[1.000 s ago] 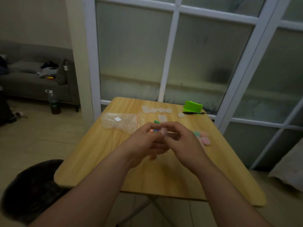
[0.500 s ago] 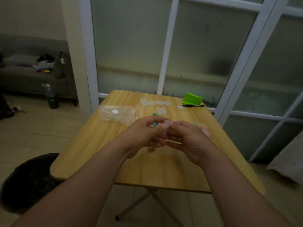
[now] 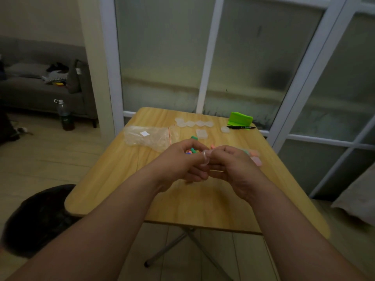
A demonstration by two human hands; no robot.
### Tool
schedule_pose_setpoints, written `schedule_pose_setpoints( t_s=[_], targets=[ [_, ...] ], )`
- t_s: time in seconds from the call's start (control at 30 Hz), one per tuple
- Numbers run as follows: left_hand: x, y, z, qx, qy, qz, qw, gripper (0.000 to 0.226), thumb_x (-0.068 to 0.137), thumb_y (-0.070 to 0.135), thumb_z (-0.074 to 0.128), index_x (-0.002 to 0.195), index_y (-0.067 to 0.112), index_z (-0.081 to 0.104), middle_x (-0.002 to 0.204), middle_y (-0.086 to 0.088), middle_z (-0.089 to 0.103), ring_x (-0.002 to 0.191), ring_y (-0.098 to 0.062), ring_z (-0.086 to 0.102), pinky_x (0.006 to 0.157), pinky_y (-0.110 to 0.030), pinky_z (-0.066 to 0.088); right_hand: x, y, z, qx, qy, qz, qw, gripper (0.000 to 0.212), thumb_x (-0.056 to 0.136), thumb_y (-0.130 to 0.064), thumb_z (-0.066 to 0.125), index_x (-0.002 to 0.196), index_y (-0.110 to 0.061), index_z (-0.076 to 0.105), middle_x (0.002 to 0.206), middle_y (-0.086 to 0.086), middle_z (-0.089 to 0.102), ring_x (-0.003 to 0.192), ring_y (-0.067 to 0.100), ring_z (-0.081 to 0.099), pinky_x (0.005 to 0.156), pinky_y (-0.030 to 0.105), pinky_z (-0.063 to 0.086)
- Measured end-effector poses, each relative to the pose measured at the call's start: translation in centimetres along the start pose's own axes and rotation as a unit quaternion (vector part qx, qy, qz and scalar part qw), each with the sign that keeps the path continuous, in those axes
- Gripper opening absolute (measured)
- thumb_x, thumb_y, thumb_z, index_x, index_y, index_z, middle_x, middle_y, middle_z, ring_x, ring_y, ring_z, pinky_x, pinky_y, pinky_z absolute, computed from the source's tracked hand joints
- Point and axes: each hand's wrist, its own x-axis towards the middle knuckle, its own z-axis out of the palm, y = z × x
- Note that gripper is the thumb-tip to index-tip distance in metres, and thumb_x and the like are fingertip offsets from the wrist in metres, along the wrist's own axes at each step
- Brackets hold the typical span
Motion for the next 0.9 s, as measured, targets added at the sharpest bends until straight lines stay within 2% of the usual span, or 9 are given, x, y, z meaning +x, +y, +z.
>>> schedule_pose_setpoints(
  t_s=[0.13,0.23,0.37,0.47,0.57,0.67,0.73,0.8,0.9],
  targets=[
    [0.1,0.1,0.1,-0.024,0.023,-0.001,0.999,0.019,0.103,0.013,0.055,0.12,0.01,0.064,0.1,-0.031,0.075,0.096,-0.045,0.075,0.082,-0.047,0.061,0.3,0.2,0.1,0.017,0.033,0.003,0.999,0.021,0.096,-0.017,0.067,0.11,-0.002,0.07,0.101,0.021,0.079,0.104,0.044,0.074,0.095,0.055,0.059],
    [0.1,0.3,0.0,-0.06,0.018,-0.002,0.998,0.024,0.103,0.011,0.049,0.123,0.01,0.063,0.098,-0.029,0.076,0.094,-0.042,0.076,0.086,-0.048,0.061,0.4,-0.2,-0.2,0.028,0.047,0.004,0.998,0.027,0.096,-0.015,0.064,0.114,0.003,0.073,0.102,0.022,0.079,0.101,0.042,0.076,0.094,0.054,0.06],
    [0.3,0.3,0.0,-0.129,0.015,-0.017,0.991,0.026,0.105,0.008,0.043,0.127,0.004,0.055,0.101,-0.029,0.076,0.095,-0.039,0.077,0.081,-0.042,0.064,0.5,0.0,-0.2,-0.039,0.093,-0.009,0.995,0.019,0.102,-0.019,0.061,0.105,-0.009,0.077,0.091,0.008,0.081,0.088,0.027,0.079,0.078,0.041,0.065],
    [0.4,-0.1,0.3,-0.164,0.007,-0.041,0.986,0.025,0.105,0.001,0.045,0.129,0.001,0.052,0.105,-0.031,0.075,0.094,-0.036,0.077,0.074,-0.035,0.066,0.4,0.0,-0.3,-0.099,0.112,-0.037,0.988,0.016,0.102,-0.018,0.061,0.103,-0.016,0.077,0.088,0.002,0.08,0.081,0.018,0.077,0.065,0.028,0.061],
    [0.3,-0.3,0.4,-0.178,-0.061,-0.062,0.98,0.032,0.101,-0.009,0.05,0.131,-0.001,0.055,0.115,-0.03,0.073,0.098,-0.033,0.076,0.076,-0.031,0.065,0.3,-0.4,-0.3,-0.121,0.112,-0.073,0.983,0.017,0.102,-0.014,0.063,0.104,-0.018,0.079,0.093,-0.001,0.079,0.081,0.012,0.076,0.064,0.024,0.061],
    [0.0,-0.5,1.1,-0.164,-0.128,-0.064,0.976,0.039,0.096,-0.013,0.047,0.129,0.003,0.058,0.114,-0.026,0.071,0.083,-0.021,0.069,0.074,-0.028,0.06,0.3,-0.7,0.2,-0.107,0.094,-0.082,0.986,0.018,0.104,-0.01,0.062,0.104,-0.014,0.079,0.097,0.003,0.077,0.078,0.011,0.075,0.056,0.023,0.058],
    [0.0,-0.5,1.7,-0.157,-0.133,-0.058,0.977,0.029,0.095,-0.003,0.048,0.119,0.008,0.061,0.099,-0.016,0.065,0.071,-0.015,0.058,0.065,-0.026,0.048,0.5,-0.7,0.7,-0.135,0.083,-0.1,0.982,0.019,0.104,-0.011,0.062,0.103,-0.017,0.08,0.097,0.004,0.078,0.08,0.023,0.075,0.057,0.03,0.06],
    [0.1,-0.5,1.9,-0.18,-0.126,-0.072,0.973,0.016,0.1,0.018,0.05,0.11,0.017,0.062,0.086,-0.008,0.059,0.066,-0.015,0.051,0.06,-0.026,0.039,0.7,-0.5,1.0,-0.167,0.076,-0.119,0.976,0.018,0.103,-0.014,0.064,0.102,-0.022,0.081,0.094,0.0,0.079,0.082,0.025,0.074,0.067,0.04,0.061],
    [0.3,-0.5,1.7,-0.206,-0.116,-0.091,0.967,0.038,0.108,0.051,0.04,0.11,0.023,0.067,0.081,-0.006,0.055,0.063,-0.016,0.047,0.055,-0.026,0.034,0.9,-0.3,1.0,-0.156,0.067,-0.118,0.978,0.018,0.103,-0.017,0.065,0.104,-0.025,0.081,0.095,-0.004,0.08,0.091,0.016,0.075,0.08,0.04,0.06]
  ],
)
